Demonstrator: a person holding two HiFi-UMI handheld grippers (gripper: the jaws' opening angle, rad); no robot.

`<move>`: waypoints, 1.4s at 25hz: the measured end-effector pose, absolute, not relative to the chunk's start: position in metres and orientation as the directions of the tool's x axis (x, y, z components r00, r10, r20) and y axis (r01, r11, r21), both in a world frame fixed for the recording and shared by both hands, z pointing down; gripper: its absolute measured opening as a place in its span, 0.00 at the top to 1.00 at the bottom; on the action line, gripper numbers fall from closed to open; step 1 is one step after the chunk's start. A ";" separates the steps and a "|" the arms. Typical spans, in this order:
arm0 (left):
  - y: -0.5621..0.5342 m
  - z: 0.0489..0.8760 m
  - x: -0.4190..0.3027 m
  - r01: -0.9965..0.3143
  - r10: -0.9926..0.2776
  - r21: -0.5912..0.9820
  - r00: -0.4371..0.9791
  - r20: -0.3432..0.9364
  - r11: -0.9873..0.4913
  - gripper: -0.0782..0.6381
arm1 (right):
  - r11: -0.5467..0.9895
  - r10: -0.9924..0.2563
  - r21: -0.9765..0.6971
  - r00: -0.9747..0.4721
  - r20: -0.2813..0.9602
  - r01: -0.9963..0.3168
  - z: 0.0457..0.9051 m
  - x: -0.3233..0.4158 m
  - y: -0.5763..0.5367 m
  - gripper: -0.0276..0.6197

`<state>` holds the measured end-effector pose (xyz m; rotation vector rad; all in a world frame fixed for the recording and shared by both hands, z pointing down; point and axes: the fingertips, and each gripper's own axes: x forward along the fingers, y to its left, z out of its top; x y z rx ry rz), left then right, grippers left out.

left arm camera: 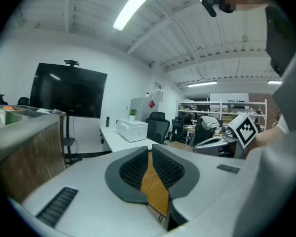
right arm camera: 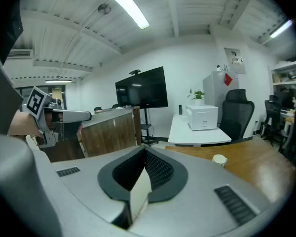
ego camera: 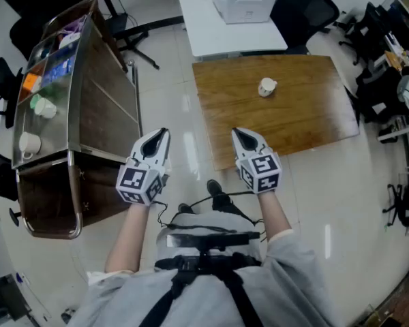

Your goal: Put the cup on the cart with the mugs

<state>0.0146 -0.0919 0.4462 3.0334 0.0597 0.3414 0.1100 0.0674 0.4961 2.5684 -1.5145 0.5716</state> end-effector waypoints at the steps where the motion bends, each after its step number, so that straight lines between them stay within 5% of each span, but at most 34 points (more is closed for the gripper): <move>1: -0.083 0.446 0.019 0.045 0.065 0.095 0.973 0.223 -0.994 0.84 | -0.510 -0.816 -0.098 0.445 0.368 -0.855 0.496 0.112 0.074 0.94; 14: -0.027 0.461 0.053 0.272 0.283 0.078 0.923 0.262 -0.959 0.84 | -0.671 -0.713 -0.128 0.589 0.381 -0.730 0.510 0.110 0.126 0.94; 27: 0.011 0.495 0.159 0.336 0.340 0.072 0.877 0.340 -0.939 0.83 | -0.724 -0.658 -0.119 0.630 0.413 -0.679 0.536 0.187 0.158 0.94; 35: 0.078 0.550 0.292 0.472 0.424 0.046 0.741 0.521 -0.880 0.53 | -0.726 -0.647 -0.136 0.604 0.466 -0.674 0.566 0.283 0.193 0.94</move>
